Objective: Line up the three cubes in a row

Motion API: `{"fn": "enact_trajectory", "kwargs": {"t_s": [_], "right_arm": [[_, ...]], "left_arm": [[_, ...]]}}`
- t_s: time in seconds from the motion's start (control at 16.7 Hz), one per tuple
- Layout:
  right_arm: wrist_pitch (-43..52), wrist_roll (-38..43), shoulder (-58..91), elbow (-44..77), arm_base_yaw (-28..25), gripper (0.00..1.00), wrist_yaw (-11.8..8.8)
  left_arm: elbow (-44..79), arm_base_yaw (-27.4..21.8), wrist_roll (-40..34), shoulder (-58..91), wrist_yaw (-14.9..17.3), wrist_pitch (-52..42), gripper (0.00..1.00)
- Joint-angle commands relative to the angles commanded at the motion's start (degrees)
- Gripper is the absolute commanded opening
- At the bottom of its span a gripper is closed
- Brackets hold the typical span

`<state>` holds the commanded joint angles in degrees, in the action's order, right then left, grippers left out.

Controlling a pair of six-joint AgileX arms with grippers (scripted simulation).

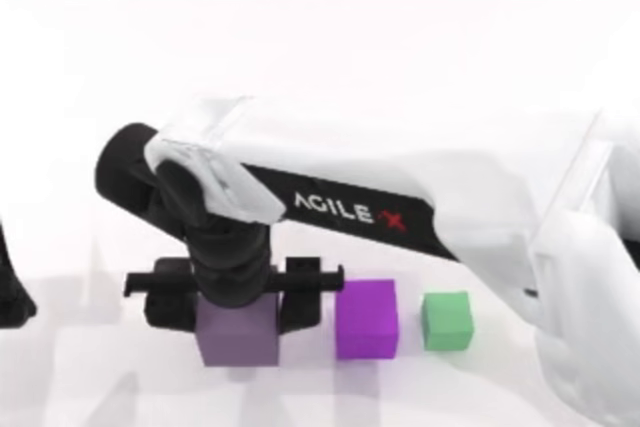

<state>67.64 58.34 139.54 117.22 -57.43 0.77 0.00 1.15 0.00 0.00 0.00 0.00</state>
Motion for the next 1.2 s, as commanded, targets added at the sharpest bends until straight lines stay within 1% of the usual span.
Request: {"fn": "enact_trajectory", "kwargs": {"t_s": [0.3,0.36,0.9,1.02,1.2], "right_arm": [[0.0,0.0,0.0,0.0,0.0,0.98,0.0],[0.0,0.0,0.0,0.0,0.0,1.0,0.0],[0.2,0.0,0.0,0.2,0.1,1.0,0.0],[2.4,0.0,0.1,2.4,-0.1,1.0,0.0],[9.2,0.1,0.1,9.0,-0.3,1.0,0.0]], "left_arm": [[0.0,0.0,0.0,0.0,0.0,0.0,1.0],[0.0,0.0,0.0,0.0,0.0,0.0,1.0],[0.0,0.0,0.0,0.0,0.0,0.0,1.0],[0.0,0.0,0.0,0.0,0.0,0.0,1.0],[0.0,0.0,0.0,0.0,0.0,0.0,1.0]]}}
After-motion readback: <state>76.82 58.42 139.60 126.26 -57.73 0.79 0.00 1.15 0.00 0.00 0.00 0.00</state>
